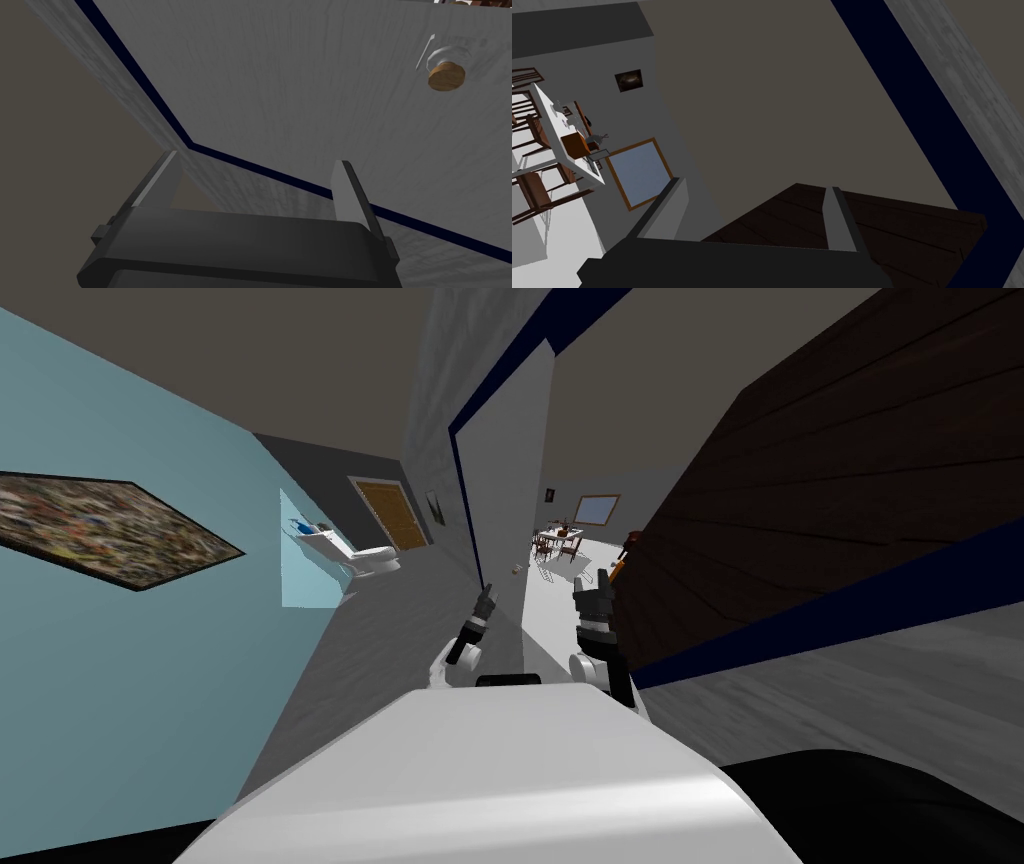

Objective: Push the door open

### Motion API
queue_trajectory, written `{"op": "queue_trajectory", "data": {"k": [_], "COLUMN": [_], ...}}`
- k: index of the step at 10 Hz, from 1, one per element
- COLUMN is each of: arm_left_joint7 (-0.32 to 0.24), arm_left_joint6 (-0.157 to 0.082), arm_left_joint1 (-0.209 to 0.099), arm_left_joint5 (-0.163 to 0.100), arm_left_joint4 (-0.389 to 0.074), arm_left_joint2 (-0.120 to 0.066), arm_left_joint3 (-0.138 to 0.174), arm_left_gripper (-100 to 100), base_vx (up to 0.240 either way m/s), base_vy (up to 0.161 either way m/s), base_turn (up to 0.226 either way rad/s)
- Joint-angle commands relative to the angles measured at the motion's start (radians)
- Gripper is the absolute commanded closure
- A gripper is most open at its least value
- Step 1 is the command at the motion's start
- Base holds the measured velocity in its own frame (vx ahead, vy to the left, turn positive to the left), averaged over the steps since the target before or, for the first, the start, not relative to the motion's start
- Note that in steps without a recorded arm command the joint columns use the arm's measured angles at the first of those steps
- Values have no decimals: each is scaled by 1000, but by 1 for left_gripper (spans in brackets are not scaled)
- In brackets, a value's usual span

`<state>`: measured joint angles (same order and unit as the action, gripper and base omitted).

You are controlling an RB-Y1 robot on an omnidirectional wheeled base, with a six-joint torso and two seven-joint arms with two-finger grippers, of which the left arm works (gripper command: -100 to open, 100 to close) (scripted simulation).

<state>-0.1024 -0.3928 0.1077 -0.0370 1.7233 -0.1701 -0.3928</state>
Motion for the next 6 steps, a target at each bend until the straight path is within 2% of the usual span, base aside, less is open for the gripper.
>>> {"op": "queue_trajectory", "data": {"k": [1, 6], "arm_left_joint7": [-7, -40], "arm_left_joint6": [0, 8], "arm_left_joint1": [-21, -105], "arm_left_joint5": [-4, -23], "arm_left_joint4": [-34, -170], "arm_left_joint2": [-4, -29], "arm_left_joint3": [-14, -83], "arm_left_gripper": [-100, -100], "base_vx": [84, 134], "base_vy": [53, 71], "base_turn": [-69, -89]}}
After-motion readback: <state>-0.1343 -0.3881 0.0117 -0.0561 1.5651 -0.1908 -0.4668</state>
